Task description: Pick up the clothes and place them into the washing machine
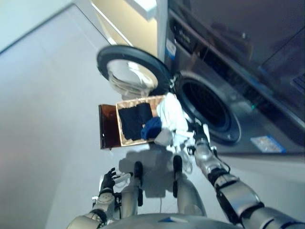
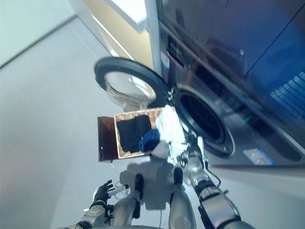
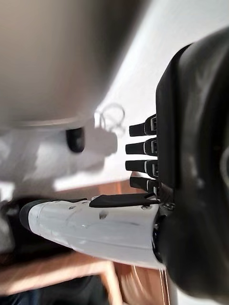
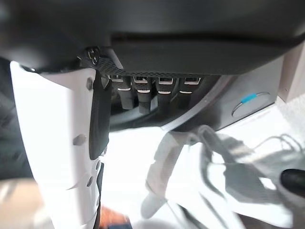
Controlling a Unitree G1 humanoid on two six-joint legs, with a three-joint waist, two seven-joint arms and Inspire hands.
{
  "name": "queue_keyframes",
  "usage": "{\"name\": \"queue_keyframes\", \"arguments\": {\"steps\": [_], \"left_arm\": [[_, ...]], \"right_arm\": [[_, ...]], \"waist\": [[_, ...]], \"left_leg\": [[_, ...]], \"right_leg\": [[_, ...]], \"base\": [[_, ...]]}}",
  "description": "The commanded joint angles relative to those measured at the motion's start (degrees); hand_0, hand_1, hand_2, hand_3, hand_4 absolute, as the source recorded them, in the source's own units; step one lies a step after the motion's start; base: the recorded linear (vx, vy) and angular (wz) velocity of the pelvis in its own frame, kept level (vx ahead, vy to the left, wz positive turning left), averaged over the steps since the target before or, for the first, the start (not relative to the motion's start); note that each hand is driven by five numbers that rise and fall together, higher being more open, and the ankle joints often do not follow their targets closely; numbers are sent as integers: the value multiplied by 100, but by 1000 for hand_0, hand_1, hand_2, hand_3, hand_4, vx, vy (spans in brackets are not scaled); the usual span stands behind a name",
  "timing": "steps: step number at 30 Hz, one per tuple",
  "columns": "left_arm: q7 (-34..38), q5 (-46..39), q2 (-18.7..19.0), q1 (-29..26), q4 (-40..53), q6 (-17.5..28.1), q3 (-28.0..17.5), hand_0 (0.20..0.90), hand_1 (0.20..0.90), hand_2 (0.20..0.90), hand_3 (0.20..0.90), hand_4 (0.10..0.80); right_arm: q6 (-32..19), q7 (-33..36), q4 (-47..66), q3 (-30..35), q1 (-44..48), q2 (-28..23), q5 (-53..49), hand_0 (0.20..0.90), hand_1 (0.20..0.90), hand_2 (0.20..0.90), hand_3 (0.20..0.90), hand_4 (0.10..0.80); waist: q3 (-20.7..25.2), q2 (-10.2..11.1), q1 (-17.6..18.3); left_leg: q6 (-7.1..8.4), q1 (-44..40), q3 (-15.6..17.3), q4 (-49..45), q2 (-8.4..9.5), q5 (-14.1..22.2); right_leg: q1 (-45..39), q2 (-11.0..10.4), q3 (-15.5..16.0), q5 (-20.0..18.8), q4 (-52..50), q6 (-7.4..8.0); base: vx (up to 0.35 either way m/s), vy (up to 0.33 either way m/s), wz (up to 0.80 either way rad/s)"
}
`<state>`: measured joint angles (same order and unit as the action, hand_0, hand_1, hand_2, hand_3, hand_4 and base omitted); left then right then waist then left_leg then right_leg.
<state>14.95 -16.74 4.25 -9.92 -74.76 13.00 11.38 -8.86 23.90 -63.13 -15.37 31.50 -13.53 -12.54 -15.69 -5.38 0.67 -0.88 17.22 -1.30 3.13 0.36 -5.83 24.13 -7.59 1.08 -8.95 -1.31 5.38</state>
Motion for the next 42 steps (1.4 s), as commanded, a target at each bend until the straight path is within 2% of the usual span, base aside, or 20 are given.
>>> {"name": "queue_keyframes", "arguments": {"steps": [1,8,12,16,27,42], "left_arm": [[202,-166,276,47,-43,214,24,900,900,900,900,800],[201,-329,194,87,-20,232,103,900,900,900,900,800],[217,-402,223,92,-54,252,93,900,900,900,900,800],[205,-459,282,88,-5,291,28,900,900,900,900,800],[193,-609,374,77,127,357,5,900,900,900,900,800],[315,-854,456,-204,319,468,-110,900,900,900,900,800]], "right_arm": [[-358,256,118,-50,693,10,-134,900,900,900,900,800],[-324,454,-213,110,1103,-111,-203,900,900,900,900,800],[-384,497,-588,464,1222,-303,-765,900,900,900,900,800],[-371,480,-784,587,1226,-575,-815,900,900,900,900,800],[-324,530,-1019,662,1530,-982,-844,900,900,900,900,800],[-311,457,-697,338,1714,-864,-577,900,900,900,900,800]], "waist": [[37,-4,-151],[-93,-15,-200],[-117,-44,-218],[-180,-43,-242],[-384,-93,-282],[-669,-153,-339]], "left_leg": [[431,9,-30,79,-50,59],[478,22,-52,140,-97,47],[515,-2,-122,187,-120,61],[516,-7,-147,171,-138,69],[561,127,-186,123,-150,19],[580,391,-312,114,-136,-92]], "right_leg": [[-286,-165,-108,191,-69,219],[-280,-181,-51,156,42,230],[-293,-187,11,178,38,251],[-267,-170,44,217,-37,253],[-90,-164,106,278,-213,248],[143,-171,158,316,-318,247]], "base": [[31,64,2],[17,6,2],[0,0,0],[0,0,0],[-1,-5,1],[-13,-10,7]]}}
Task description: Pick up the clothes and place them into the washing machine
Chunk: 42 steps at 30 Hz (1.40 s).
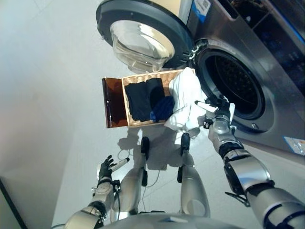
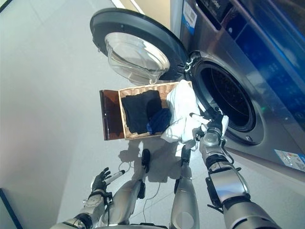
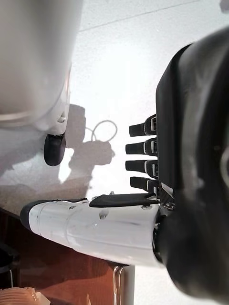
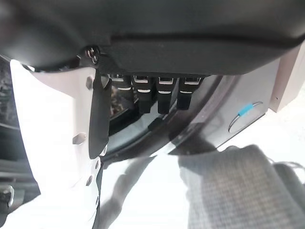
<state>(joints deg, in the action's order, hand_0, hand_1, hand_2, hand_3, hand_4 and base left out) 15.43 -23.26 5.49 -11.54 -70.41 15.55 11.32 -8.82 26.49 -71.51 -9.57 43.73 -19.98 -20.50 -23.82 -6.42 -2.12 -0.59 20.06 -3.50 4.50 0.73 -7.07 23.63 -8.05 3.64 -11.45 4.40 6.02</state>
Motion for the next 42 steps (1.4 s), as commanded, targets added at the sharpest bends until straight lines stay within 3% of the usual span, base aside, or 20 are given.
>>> {"name": "queue_keyframes", "arguments": {"steps": [1,7,18,25,42], "left_arm": [[266,-201,332,-42,-116,212,-106,900,900,900,900,800],[342,-482,376,-226,132,323,-186,900,900,900,900,800],[382,-1117,516,-66,1936,627,-81,900,900,900,900,800],[418,-1181,455,-246,1624,589,-112,900,900,900,900,800],[475,-1285,445,-261,1881,637,26,900,900,900,900,800]], "right_arm": [[-314,199,141,-243,492,-219,220,900,900,900,900,800],[-307,258,289,-377,681,-51,242,900,900,900,900,800],[-176,409,280,-454,1201,-75,248,900,900,900,900,800],[-107,418,230,-651,1465,71,407,900,900,900,900,800],[-23,458,131,-907,2029,52,574,900,900,900,900,800]], "waist": [[144,-48,-58],[1,-65,-110],[-291,-194,-228],[-361,-95,-242],[-455,-210,-404]], "left_leg": [[551,108,-92,-23,-173,32],[543,258,-161,-6,-145,-28],[512,677,-285,42,-68,-172],[500,817,-334,49,-44,-207],[491,1054,-537,50,23,-264]], "right_leg": [[194,-125,-98,566,-890,183],[378,-126,-105,492,-894,189],[786,-159,-114,351,-892,216],[902,-157,-134,321,-863,220],[1110,-179,-93,402,-975,213]], "base": [[-31,5,14],[-43,14,3],[-45,24,5],[-6,11,1],[1,4,2]]}}
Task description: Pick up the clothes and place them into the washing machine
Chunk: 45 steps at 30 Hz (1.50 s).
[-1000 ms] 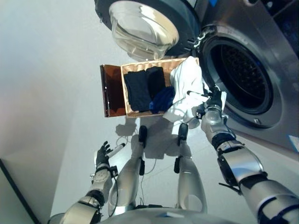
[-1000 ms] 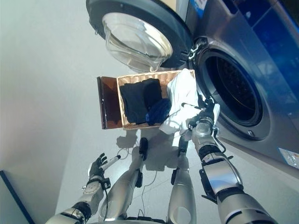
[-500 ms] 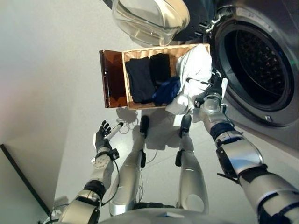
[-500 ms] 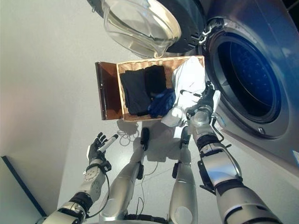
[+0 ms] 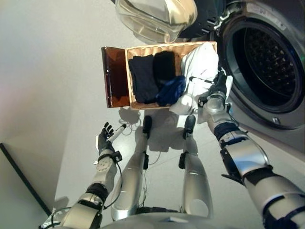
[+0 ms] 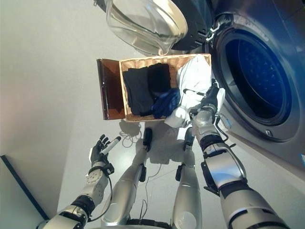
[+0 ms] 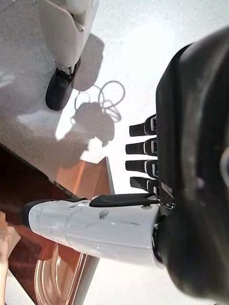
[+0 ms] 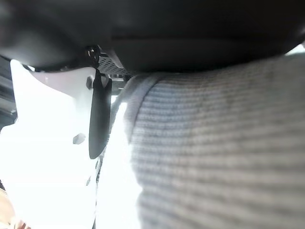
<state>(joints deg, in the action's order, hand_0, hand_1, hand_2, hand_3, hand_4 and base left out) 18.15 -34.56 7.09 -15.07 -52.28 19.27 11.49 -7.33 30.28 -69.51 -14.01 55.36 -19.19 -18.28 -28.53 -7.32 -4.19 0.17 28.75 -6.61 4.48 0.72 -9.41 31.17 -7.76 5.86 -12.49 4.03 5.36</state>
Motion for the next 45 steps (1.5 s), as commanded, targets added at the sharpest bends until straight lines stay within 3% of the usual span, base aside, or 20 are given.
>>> {"name": "queue_keyframes", "arguments": {"steps": [1,3,4,5,6,7,32,45], "left_arm": [[211,-155,293,104,122,266,8,900,900,900,900,800],[218,-158,289,121,166,263,27,900,900,900,900,800],[206,-154,282,132,184,260,47,900,900,900,900,800],[209,-160,276,128,181,267,48,900,900,900,900,800],[201,-169,266,118,155,262,51,900,900,900,900,800],[207,-168,257,103,121,265,59,900,900,900,900,800],[290,-84,162,-106,-474,251,1,900,900,900,900,800],[319,10,155,143,-41,263,-11,900,900,900,900,800]], "right_arm": [[-166,85,-51,-472,906,-50,377,900,900,900,900,800],[-155,116,-71,-492,936,-118,443,900,900,900,900,800],[-147,119,-104,-495,951,-153,480,752,752,752,752,694],[-142,125,-124,-489,977,-181,484,540,540,540,540,543],[-146,126,-138,-472,997,-201,480,513,513,513,513,524],[-150,149,-169,-457,1013,-239,485,200,200,200,200,300],[-243,270,247,-439,645,-58,596,200,200,200,200,300],[-232,443,1070,-518,469,-72,1072,200,200,200,200,300]], "waist": [[9,-120,-203],[-16,-129,-213],[-29,-140,-223],[-35,-149,-235],[-43,-158,-239],[-50,-168,-243],[45,-67,-155],[69,108,-60]], "left_leg": [[416,208,-239,52,26,-33],[414,253,-263,52,34,-45],[416,278,-276,52,38,-56],[417,293,-289,52,41,-62],[418,306,-289,52,49,-63],[415,318,-300,52,62,-66],[407,83,-242,52,48,-20],[398,-80,-206,52,-11,20]], "right_leg": [[374,-208,-308,514,-950,279],[417,-209,-303,527,-971,280],[436,-209,-303,540,-984,277],[450,-215,-283,554,-1000,275],[459,-220,-281,561,-1015,277],[475,-224,-279,567,-1034,278],[187,-242,-259,522,-875,299],[17,-178,-261,559,-881,285]], "base": [[-2,-5,4],[-6,-8,5],[-10,-3,7],[-10,1,6],[-11,5,7],[-9,11,5],[0,2,0],[0,0,0]]}}
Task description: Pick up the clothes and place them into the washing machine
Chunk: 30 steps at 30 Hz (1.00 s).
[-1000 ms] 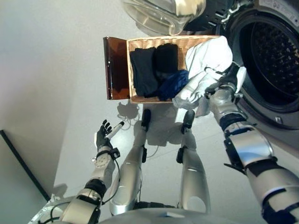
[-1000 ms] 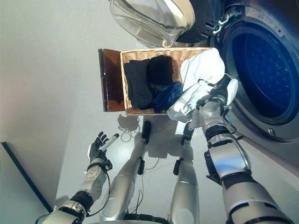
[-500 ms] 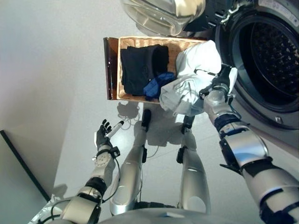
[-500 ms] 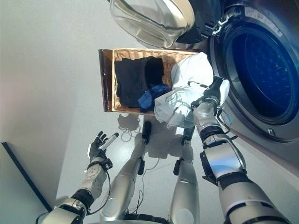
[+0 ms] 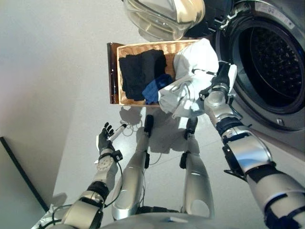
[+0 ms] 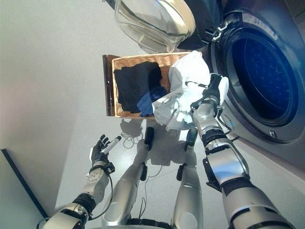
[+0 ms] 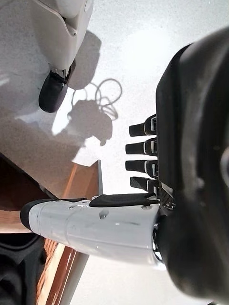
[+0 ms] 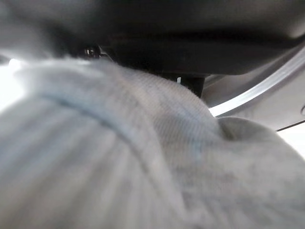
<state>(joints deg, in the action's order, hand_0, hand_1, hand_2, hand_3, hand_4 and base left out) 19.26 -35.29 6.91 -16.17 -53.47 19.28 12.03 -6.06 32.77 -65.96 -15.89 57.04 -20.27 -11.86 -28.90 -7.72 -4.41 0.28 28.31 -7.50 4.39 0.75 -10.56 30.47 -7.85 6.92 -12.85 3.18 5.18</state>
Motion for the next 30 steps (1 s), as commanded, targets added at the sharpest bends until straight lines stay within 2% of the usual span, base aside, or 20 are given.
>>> {"name": "queue_keyframes", "arguments": {"steps": [1,6,15,16,17,19,20,21,22,23,24,25,26,27,28,29,30], "left_arm": [[204,90,170,265,63,257,-81,900,900,900,900,800],[280,228,121,227,28,278,-113,900,900,900,900,800],[266,280,106,171,-219,249,-31,900,900,900,900,800],[290,282,116,163,-233,267,-20,900,900,900,900,800],[286,285,112,159,-234,261,-10,900,900,900,900,800],[284,265,113,154,-266,255,-20,900,900,900,900,800],[271,251,113,136,-322,250,-21,900,900,900,900,800],[263,208,111,135,-385,253,-47,900,900,900,900,800],[262,208,111,135,-386,253,-48,900,900,900,900,800],[261,200,111,139,-390,256,-49,900,900,900,900,800],[264,201,112,143,-396,260,-47,900,900,900,900,800],[268,196,115,136,-397,263,-52,900,900,900,900,800],[263,194,126,135,-411,260,-59,900,900,900,900,800],[270,202,131,142,-385,266,-47,900,900,900,900,800],[264,207,130,153,-375,265,-40,900,900,900,900,800],[272,207,131,162,-370,259,-37,900,900,900,900,800],[269,203,130,180,-349,257,-31,900,900,900,900,800]], "right_arm": [[-364,207,800,-326,266,41,490,200,200,200,200,300],[-212,331,1180,-512,32,66,1262,200,200,200,200,300],[-240,317,818,-508,118,161,1216,200,200,200,200,300],[-256,325,783,-498,138,176,1173,354,354,354,354,410],[-253,326,758,-494,155,187,1151,354,354,354,354,410],[-251,329,730,-482,188,190,1102,488,488,488,488,506],[-260,321,647,-452,223,219,1043,491,491,491,491,508],[-269,334,619,-455,262,257,982,543,543,543,543,545],[-269,334,618,-456,262,257,982,543,543,543,543,545],[-279,339,587,-444,259,262,961,900,900,900,900,800],[-285,323,564,-448,261,283,927,900,900,900,900,800],[-288,313,551,-451,275,291,906,837,837,837,837,755],[-289,302,565,-456,294,304,884,837,837,837,837,755],[-294,308,560,-456,298,305,878,900,900,900,900,800],[-298,296,531,-452,295,318,854,900,900,900,900,800],[-293,305,527,-447,295,321,841,639,639,639,639,614],[-292,318,512,-438,290,317,839,631,631,631,631,608]], "waist": [[110,169,-23],[122,317,85],[162,354,97],[168,347,94],[173,342,93],[173,331,93],[169,322,92],[179,320,92],[179,320,92],[181,316,87],[185,314,83],[187,312,80],[187,311,81],[187,302,81],[187,296,78],[189,295,78],[189,291,77]], "left_leg": [[386,-50,-106,61,-19,141],[382,-89,-48,61,-59,166],[382,-113,-31,61,-71,179],[384,-109,-31,61,-67,182],[386,-107,-31,61,-64,180],[388,-101,-31,61,-66,178],[389,-99,-26,61,-63,175],[389,-94,-23,61,-54,176],[389,-94,-22,61,-54,176],[388,-95,-22,61,-51,178],[388,-95,-20,61,-50,178],[389,-95,-19,61,-49,179],[390,-96,-20,61,-49,178],[388,-95,-22,61,-51,177],[390,-91,-26,61,-51,174],[388,-90,-28,61,-52,177],[387,-88,-30,61,-51,176]], "right_leg": [[83,-166,-367,591,-795,301],[80,-131,-396,591,-789,307],[66,-114,-409,563,-752,309],[70,-118,-414,562,-752,309],[70,-120,-412,563,-752,309],[72,-122,-423,561,-751,302],[77,-123,-422,559,-756,300],[82,-116,-431,555,-752,297],[82,-116,-432,555,-752,297],[83,-118,-430,553,-746,298],[77,-119,-428,556,-745,297],[72,-119,-426,559,-742,296],[76,-119,-425,559,-741,295],[82,-118,-425,560,-743,291],[84,-119,-423,558,-739,289],[85,-123,-418,556,-740,289],[86,-120,-421,552,-741,286]], "base": [[0,0,0],[5,1,-2],[1,6,-6],[0,0,0],[0,0,0],[0,0,0],[0,0,0],[0,0,0],[0,0,0],[0,0,0],[0,0,0],[0,0,0],[0,0,0],[0,0,0],[0,0,0],[0,0,0],[0,0,0]]}}
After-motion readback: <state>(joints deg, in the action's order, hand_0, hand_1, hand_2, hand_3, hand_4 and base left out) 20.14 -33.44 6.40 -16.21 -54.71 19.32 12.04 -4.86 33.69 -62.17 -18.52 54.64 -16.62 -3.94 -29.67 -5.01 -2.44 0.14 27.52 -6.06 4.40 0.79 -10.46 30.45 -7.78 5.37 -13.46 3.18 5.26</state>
